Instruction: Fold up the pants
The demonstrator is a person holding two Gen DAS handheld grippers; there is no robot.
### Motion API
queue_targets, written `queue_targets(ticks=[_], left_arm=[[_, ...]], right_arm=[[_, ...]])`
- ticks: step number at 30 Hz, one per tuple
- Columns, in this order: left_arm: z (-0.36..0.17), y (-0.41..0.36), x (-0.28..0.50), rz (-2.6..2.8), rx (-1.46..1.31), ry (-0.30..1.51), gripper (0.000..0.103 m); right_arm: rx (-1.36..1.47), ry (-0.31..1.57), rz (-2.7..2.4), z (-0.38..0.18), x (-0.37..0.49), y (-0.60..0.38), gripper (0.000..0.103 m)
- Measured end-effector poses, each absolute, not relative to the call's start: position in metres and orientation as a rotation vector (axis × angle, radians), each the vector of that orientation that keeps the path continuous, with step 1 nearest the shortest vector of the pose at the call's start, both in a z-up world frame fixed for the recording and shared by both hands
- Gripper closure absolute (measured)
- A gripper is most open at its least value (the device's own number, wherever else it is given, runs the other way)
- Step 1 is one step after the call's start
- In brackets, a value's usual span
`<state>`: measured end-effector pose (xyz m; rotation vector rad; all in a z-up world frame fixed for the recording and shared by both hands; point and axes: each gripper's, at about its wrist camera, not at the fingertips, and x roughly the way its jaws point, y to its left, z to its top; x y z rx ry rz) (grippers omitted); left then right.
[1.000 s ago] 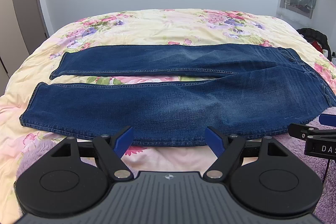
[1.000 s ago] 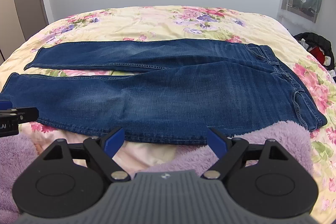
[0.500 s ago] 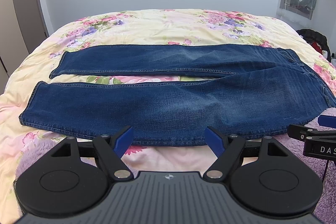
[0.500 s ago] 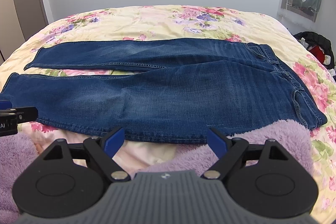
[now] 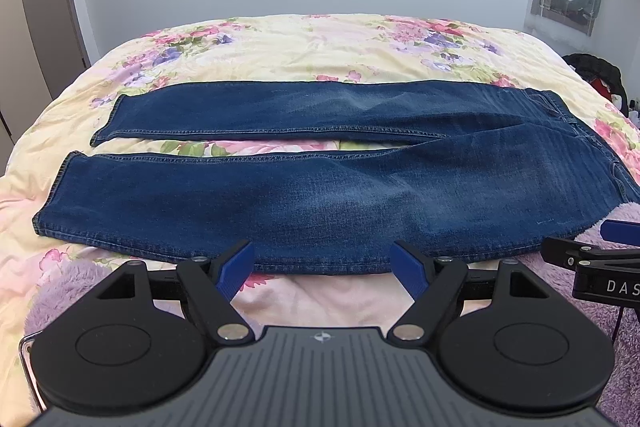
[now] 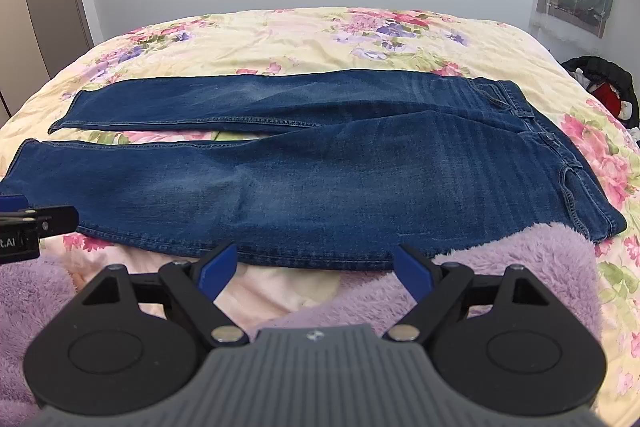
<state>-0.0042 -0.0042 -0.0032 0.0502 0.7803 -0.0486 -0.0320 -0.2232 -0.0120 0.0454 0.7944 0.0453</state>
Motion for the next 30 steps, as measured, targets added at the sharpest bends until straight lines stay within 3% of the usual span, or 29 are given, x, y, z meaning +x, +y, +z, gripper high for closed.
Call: queue_targets(ticks=[22,30], left_arm=[[-0.003,-0.005,-0.004,-0.055,0.057,0.784,0.012],[0.014,0.061,0.008,0.025,0.092,0.771,0.014]], right_arm=[[0.045,0.793,0.053,-0.012,-0.033,-0.222,0.021],[0.070,0.727,0.038,-0.002,-0.022,-0.273,0.021]])
